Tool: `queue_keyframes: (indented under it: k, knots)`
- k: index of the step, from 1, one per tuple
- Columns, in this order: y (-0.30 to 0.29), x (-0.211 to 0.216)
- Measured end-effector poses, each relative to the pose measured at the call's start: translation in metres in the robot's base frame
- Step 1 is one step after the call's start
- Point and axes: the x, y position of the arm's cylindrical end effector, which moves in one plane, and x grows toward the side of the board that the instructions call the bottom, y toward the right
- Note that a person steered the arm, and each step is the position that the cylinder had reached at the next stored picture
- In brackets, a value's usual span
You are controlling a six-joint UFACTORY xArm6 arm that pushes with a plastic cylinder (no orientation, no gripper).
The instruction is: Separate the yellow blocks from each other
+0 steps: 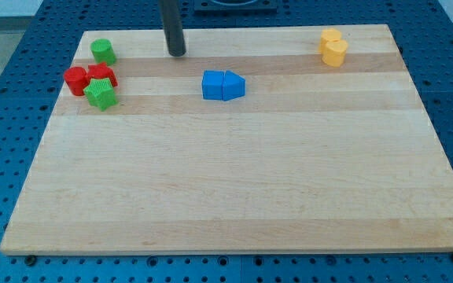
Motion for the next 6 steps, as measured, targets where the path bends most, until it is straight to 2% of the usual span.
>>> queue_keyframes:
  k: [1, 2, 5, 6]
  knots:
    - [0.021, -0.03]
    - [0.139, -0.031]
    - [0.29, -0.034]
    - [0.294, 0.009]
